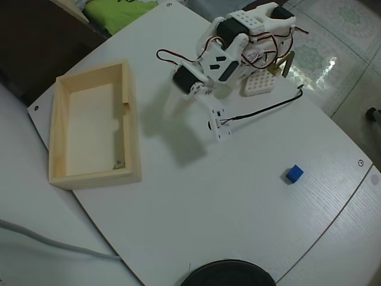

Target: Pick up the small blue cube and put it into the box

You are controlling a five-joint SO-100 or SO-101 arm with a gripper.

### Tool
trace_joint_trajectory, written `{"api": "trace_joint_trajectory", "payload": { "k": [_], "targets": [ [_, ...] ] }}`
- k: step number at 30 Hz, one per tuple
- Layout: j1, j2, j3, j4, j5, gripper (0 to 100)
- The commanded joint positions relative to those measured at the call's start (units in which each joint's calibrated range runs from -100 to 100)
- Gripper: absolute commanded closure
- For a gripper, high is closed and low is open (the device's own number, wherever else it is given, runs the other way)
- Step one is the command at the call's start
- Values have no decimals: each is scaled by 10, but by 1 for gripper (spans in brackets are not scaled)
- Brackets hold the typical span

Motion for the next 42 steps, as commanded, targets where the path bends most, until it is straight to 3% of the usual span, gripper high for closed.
{"api": "trace_joint_trajectory", "payload": {
  "k": [1, 42],
  "targets": [
    [1, -6, 10, 0, 1, 96],
    [-28, -4, 10, -3, -1, 97]
  ]
}}
